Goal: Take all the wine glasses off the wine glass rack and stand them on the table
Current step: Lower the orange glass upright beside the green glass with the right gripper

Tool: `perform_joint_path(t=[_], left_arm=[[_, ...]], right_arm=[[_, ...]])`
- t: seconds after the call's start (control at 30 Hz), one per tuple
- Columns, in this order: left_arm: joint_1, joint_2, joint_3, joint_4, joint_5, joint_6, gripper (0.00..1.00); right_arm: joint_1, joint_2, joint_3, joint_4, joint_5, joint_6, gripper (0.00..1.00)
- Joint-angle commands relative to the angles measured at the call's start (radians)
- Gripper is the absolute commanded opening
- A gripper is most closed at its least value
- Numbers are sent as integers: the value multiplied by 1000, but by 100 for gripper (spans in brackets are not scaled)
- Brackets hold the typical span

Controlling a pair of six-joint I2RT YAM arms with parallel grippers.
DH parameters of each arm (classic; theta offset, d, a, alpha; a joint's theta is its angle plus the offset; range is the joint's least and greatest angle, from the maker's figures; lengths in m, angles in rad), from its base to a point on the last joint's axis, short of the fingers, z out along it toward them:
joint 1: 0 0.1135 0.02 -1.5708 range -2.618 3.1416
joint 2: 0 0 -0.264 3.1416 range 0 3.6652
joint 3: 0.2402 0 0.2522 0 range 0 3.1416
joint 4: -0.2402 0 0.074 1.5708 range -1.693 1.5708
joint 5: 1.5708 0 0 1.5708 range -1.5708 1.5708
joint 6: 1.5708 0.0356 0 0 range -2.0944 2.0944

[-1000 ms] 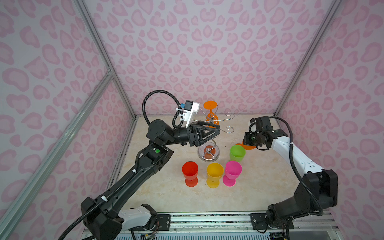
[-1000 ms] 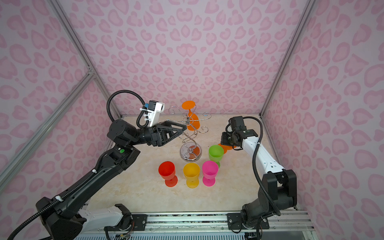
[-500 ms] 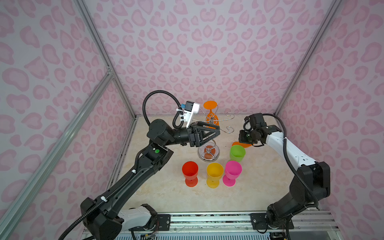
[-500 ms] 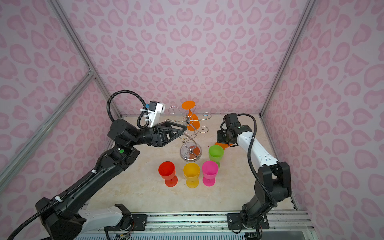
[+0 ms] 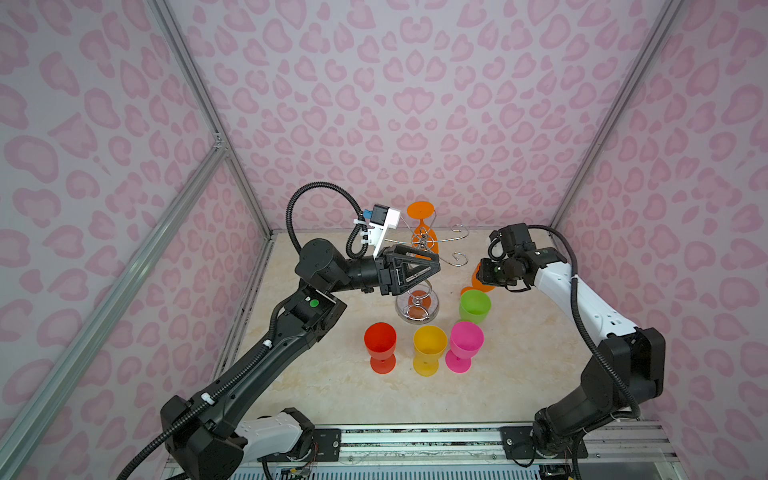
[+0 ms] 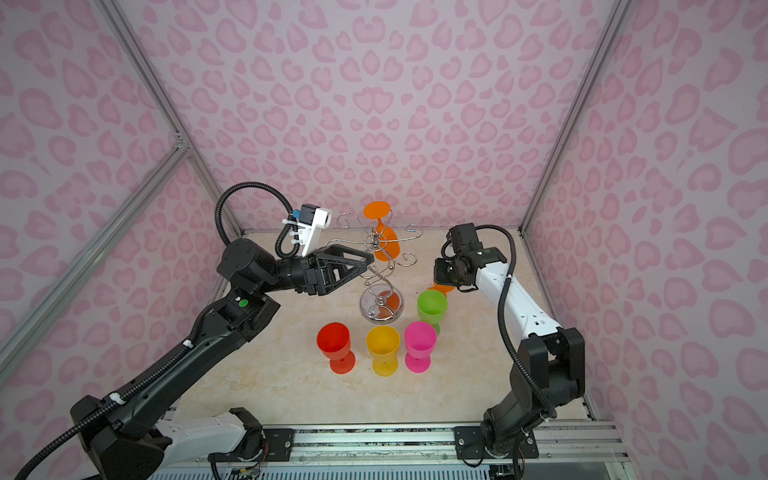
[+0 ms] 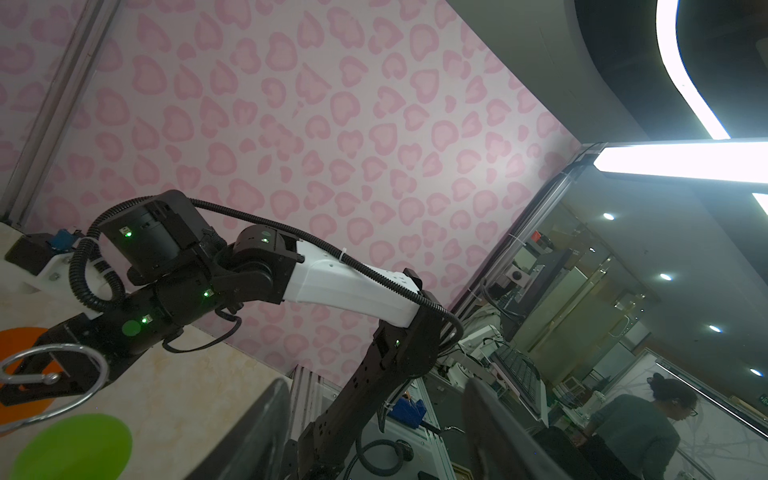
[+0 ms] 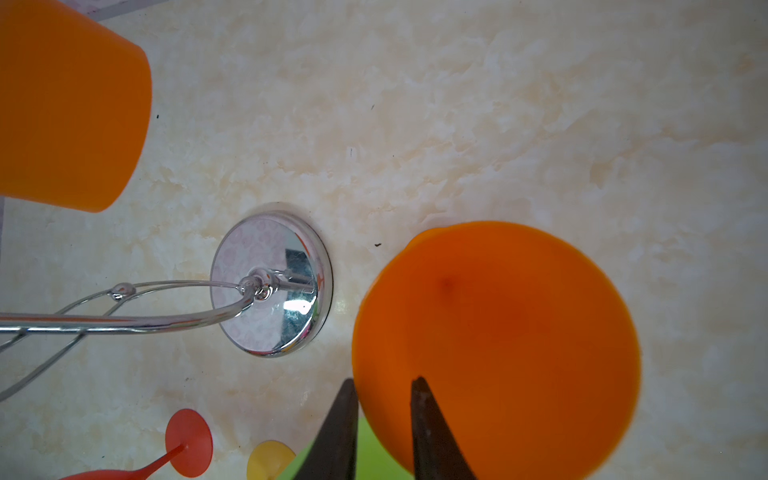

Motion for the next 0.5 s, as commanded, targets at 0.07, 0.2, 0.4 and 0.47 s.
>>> perform_joint_path(t=[0.07, 0.2, 0.4, 0.47], left_arm=[[2, -10, -5, 12, 8, 19, 68], [1, -13, -10, 10, 5, 20, 68], [7, -23, 4, -26, -4, 43, 68], [25, -27, 20, -53, -11, 54, 68]], right_arm=[[0, -22, 5, -7, 5, 6, 26], [0, -36, 1, -5, -2, 9, 27], [0, -70, -12, 3, -5, 11, 27], [0, -90, -18, 10, -5, 13, 27]])
